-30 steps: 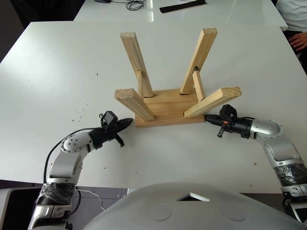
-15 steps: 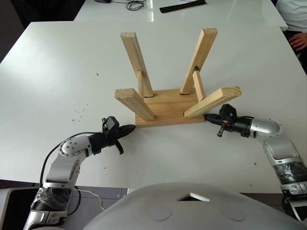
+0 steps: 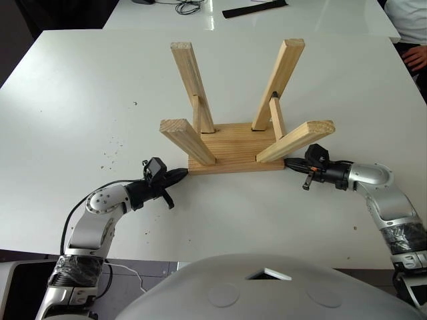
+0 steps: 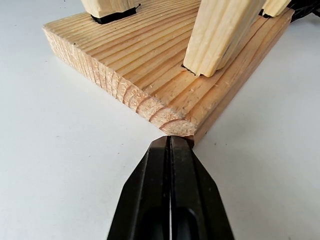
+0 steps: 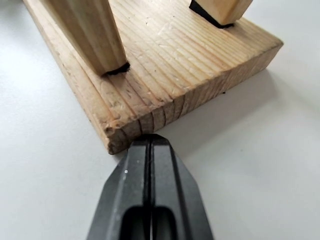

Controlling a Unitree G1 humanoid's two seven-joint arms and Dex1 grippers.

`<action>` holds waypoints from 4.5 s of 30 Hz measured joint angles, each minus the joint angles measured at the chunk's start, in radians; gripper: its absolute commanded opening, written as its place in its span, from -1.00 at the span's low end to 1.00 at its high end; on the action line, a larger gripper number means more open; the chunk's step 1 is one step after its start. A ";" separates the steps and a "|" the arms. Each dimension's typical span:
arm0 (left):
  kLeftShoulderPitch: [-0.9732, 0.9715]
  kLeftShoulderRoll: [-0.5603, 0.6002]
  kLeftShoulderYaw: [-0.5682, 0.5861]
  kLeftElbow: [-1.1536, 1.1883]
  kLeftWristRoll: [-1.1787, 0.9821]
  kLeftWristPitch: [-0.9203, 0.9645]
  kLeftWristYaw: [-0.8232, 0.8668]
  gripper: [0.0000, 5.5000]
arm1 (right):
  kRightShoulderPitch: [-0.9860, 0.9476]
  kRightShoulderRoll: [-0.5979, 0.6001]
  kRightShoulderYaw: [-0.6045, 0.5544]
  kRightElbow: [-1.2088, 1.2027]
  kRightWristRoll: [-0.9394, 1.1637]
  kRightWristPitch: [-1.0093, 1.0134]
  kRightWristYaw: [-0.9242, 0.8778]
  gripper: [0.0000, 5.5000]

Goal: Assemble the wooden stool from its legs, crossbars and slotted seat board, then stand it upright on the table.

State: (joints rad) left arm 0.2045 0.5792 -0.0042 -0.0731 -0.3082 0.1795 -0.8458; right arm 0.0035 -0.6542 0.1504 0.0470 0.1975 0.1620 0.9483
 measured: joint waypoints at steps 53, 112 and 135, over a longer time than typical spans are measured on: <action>0.249 0.142 0.040 -0.307 -0.073 0.137 -0.117 -1.00 | 0.245 -0.160 -0.068 -0.320 0.105 0.163 0.107 -1.00; 0.093 0.112 0.255 -0.429 -0.353 0.265 -0.062 -0.85 | 0.048 -0.227 -0.297 -0.452 0.348 0.403 0.161 -1.00; 0.148 0.163 0.174 -0.153 -0.094 0.042 -0.177 -0.47 | 0.088 -0.198 -0.160 -0.165 0.082 0.091 0.158 -0.75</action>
State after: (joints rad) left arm 0.3526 0.7418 0.1696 -0.2263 -0.4021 0.2213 -1.0230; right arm 0.0919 -0.8525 -0.0098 -0.1185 0.2797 0.2527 1.1066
